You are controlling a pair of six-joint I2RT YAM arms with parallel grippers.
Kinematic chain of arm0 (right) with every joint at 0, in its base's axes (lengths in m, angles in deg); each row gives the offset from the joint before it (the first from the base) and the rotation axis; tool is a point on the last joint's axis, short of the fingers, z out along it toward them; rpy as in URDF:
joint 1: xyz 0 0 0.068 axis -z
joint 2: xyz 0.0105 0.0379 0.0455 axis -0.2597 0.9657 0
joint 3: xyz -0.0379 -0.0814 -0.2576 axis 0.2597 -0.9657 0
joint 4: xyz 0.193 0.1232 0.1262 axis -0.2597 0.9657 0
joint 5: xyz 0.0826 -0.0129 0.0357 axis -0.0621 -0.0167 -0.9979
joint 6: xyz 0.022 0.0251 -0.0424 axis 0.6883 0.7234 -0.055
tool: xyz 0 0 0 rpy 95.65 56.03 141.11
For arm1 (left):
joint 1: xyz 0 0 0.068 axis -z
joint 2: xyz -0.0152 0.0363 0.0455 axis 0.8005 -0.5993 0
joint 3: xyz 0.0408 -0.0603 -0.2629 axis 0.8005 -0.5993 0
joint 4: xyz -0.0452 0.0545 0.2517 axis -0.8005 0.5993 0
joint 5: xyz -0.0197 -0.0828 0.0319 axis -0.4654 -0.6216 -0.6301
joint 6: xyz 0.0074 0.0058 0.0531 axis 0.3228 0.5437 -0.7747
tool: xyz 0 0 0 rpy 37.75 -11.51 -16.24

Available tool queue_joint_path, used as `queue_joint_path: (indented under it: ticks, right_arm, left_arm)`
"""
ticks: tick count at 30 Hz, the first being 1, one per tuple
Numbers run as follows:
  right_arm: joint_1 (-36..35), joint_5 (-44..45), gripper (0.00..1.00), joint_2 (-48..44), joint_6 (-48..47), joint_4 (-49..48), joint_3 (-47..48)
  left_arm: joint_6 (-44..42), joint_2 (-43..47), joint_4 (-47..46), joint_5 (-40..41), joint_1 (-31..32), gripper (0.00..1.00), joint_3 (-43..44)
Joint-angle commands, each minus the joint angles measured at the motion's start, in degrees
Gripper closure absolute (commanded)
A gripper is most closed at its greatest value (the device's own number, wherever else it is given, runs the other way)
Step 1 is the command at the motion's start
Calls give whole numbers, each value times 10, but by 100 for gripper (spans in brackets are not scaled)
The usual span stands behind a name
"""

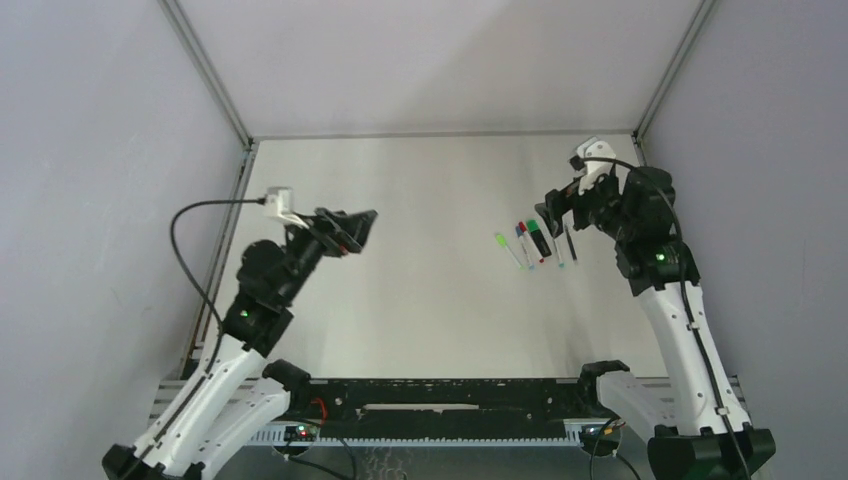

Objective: Insert the pens into the pen caps
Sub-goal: Reset both arms

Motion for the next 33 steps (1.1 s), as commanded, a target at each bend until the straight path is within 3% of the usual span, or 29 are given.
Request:
queue_joint_path:
  ticks: [1, 4, 7, 13, 18, 33]
  right_arm:
    - [15, -40, 0, 2, 54, 20, 75]
    - [16, -33, 0, 2, 99, 62, 147]
    - [16, -71, 0, 3, 68, 129, 236]
    - [16, -50, 0, 10, 175, 157, 331]
    - [15, -9, 0, 8, 232, 165, 355]
    - [15, -30, 0, -7, 181, 204, 355]
  left_arm:
    - [17, -9, 149, -115, -107, 0, 118]
    - [14, -35, 242, -132, -144, 0, 209]
    - [-15, -51, 322, -126, -148, 0, 290]
    - [-49, -22, 377, -118, -148, 0, 372]
    - [-60, 17, 379, -151, -148, 0, 390]
    - [-64, 62, 369, -186, -148, 0, 360]
